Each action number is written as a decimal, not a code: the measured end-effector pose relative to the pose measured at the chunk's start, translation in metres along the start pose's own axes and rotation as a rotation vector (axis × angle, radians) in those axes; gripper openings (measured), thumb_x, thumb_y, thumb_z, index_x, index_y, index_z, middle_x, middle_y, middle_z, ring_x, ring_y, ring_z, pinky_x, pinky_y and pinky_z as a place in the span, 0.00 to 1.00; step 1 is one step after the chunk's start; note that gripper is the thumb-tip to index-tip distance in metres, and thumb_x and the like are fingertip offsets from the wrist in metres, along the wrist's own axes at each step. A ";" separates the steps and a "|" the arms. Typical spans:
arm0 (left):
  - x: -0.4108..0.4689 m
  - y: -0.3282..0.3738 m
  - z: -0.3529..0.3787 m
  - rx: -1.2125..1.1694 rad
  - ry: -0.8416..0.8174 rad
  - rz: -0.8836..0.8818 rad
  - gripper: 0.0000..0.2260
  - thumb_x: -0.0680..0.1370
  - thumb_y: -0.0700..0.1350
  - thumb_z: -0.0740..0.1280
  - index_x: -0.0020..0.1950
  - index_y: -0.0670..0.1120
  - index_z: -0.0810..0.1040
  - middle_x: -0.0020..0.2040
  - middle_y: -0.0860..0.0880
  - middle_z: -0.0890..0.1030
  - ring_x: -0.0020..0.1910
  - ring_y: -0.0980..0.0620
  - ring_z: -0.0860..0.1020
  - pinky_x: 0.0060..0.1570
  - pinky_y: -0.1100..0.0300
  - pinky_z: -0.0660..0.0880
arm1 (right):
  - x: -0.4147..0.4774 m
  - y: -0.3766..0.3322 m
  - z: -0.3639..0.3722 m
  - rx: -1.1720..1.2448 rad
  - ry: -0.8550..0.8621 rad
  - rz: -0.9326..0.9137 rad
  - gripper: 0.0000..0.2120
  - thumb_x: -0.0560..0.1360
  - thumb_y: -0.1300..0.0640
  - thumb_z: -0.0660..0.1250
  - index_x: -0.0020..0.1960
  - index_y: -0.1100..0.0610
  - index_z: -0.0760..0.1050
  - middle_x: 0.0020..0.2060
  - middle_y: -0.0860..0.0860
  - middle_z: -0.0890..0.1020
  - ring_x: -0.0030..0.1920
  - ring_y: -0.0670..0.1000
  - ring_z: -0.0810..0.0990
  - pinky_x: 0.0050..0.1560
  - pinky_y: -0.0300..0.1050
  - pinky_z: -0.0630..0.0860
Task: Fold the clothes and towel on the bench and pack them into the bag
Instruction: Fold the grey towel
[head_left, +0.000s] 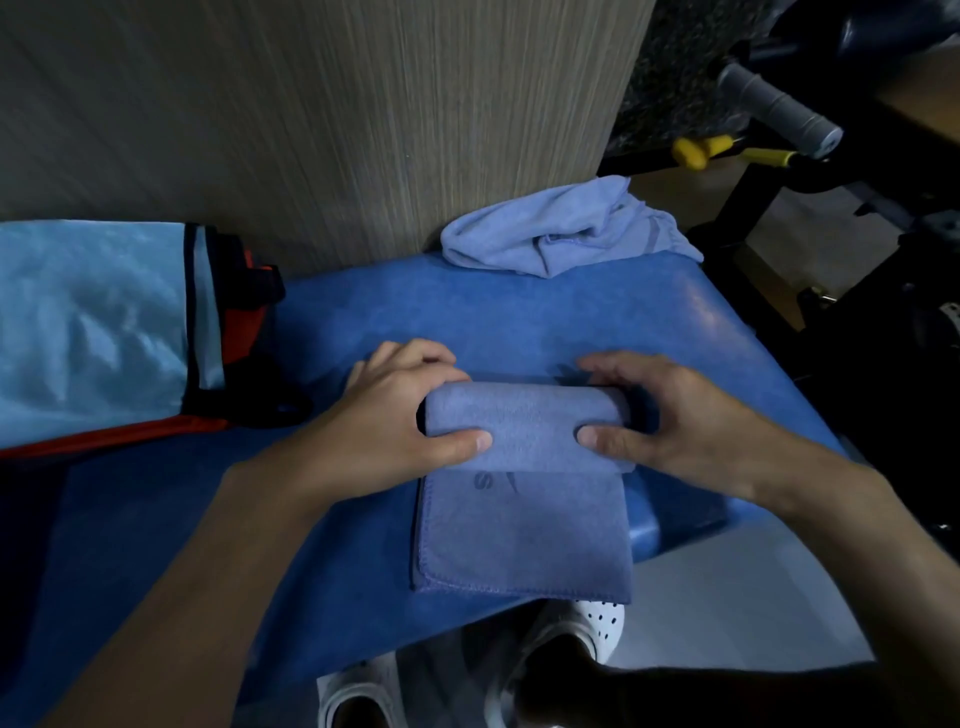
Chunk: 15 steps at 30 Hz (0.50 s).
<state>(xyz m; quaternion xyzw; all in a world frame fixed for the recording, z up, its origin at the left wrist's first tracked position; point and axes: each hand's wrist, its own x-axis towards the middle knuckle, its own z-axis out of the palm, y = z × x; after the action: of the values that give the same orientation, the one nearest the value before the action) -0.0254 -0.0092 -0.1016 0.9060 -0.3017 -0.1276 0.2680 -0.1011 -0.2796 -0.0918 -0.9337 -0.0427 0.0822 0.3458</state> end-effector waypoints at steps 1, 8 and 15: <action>-0.001 0.002 -0.001 -0.005 -0.015 0.000 0.29 0.64 0.72 0.62 0.60 0.60 0.75 0.60 0.67 0.69 0.64 0.64 0.63 0.66 0.58 0.59 | 0.000 -0.002 -0.001 0.002 -0.016 0.010 0.30 0.69 0.43 0.75 0.68 0.45 0.71 0.60 0.41 0.77 0.63 0.43 0.73 0.69 0.49 0.68; -0.001 0.007 0.000 -0.237 0.120 -0.025 0.15 0.70 0.54 0.76 0.52 0.60 0.74 0.50 0.61 0.78 0.53 0.57 0.76 0.54 0.49 0.75 | 0.006 -0.008 0.005 0.002 0.225 -0.122 0.20 0.66 0.55 0.79 0.51 0.45 0.73 0.48 0.44 0.73 0.51 0.44 0.74 0.56 0.42 0.71; -0.010 0.011 0.001 -0.143 0.141 0.128 0.16 0.67 0.49 0.71 0.51 0.56 0.70 0.54 0.58 0.75 0.57 0.55 0.74 0.57 0.45 0.72 | 0.001 -0.016 0.010 0.068 0.152 -0.217 0.19 0.63 0.42 0.75 0.43 0.45 0.67 0.48 0.47 0.73 0.53 0.53 0.73 0.54 0.52 0.72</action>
<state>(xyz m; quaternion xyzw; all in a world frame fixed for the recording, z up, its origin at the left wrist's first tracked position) -0.0387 -0.0111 -0.0954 0.8701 -0.3296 -0.0675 0.3602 -0.1029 -0.2606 -0.0891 -0.9149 -0.1143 -0.0255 0.3862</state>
